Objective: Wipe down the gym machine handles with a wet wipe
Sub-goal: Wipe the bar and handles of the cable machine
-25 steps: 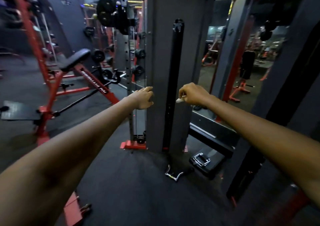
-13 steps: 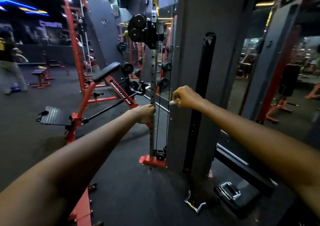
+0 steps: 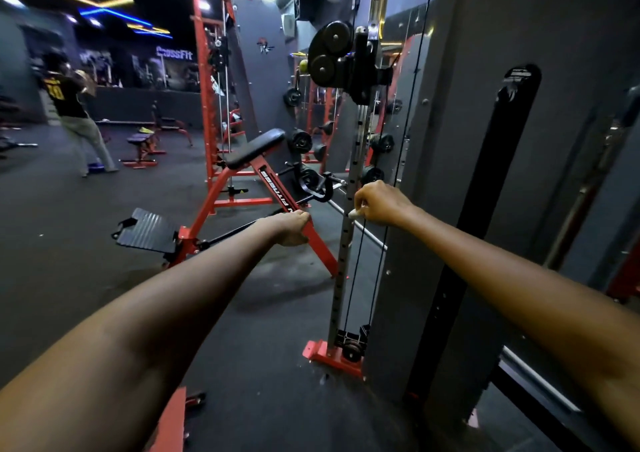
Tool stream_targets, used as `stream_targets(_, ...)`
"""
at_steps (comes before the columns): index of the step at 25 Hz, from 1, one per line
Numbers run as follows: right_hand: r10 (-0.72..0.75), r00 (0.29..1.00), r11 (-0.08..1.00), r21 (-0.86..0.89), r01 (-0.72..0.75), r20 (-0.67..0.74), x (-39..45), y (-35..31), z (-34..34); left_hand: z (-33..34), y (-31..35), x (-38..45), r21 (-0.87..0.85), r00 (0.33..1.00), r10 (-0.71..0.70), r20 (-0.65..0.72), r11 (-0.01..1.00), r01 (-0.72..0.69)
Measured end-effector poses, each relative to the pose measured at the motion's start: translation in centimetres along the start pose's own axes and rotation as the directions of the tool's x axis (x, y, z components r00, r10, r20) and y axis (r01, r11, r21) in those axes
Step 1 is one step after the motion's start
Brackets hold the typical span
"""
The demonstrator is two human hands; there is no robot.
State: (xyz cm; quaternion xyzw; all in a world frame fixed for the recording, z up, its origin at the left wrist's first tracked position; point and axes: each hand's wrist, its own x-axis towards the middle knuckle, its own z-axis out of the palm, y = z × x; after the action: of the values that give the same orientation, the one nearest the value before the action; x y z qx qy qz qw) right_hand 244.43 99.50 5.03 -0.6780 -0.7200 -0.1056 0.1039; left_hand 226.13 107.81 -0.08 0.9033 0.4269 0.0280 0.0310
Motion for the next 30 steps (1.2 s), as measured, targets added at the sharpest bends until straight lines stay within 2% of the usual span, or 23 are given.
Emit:
stream_targets(6, 0.046, 0.999, 0.999, -0.02, -0.047, -0.029, 11.6, 2.7, 1.8, -1.9, -7.4, 12.1, 0.029, 0.998, 0.07, 0.011, 0.997, -0.07)
stream_targets(11, 0.142, 0.974, 0.989, 0.077, -0.13, -0.176, 19.8, 6.0, 2.4, -4.8, -11.7, 21.8, -0.013, 0.99, 0.127, -0.067, 0.992, -0.128)
stream_targets(13, 0.16, 0.962, 0.987, 0.056, -0.151, -0.222, 22.8, 7.8, 2.7, -5.2, -12.1, 25.4, -0.008, 0.981, 0.175, -0.078, 0.984, -0.176)
stream_targets(16, 0.162, 0.931, 0.986, 0.021, -0.164, -0.327, 27.2, 11.1, 2.6, -6.5, -12.2, 31.3, -0.051, 0.951, 0.259, -0.17, 0.961, -0.271)
stream_targets(20, 0.091, 0.864, 0.995, 0.002, -0.103, -0.494, 32.6, 14.6, 1.4, -9.5, -11.5, 39.2, -0.045, 0.865, 0.354, -0.355, 0.918, -0.394)
stream_targets(23, 0.045, 0.78, 0.996, -0.034, -0.085, -0.624, 36.1, 17.2, 0.8, -11.7, -10.9, 45.5, -0.105, 0.794, 0.392, -0.464, 0.866, -0.489)
stream_targets(28, 0.058, 0.588, 0.993, -0.013, -0.116, -0.807, 39.1, 18.8, 0.5, -13.0, -10.8, 53.5, -0.123, 0.607, 0.461, -0.647, 0.722, -0.68)
stream_targets(30, 0.071, 0.557, 0.99, -0.011, -0.142, -0.828, 39.6, 19.1, 0.8, -12.8, -10.7, 56.2, -0.097, 0.516, 0.481, -0.709, 0.658, -0.747)
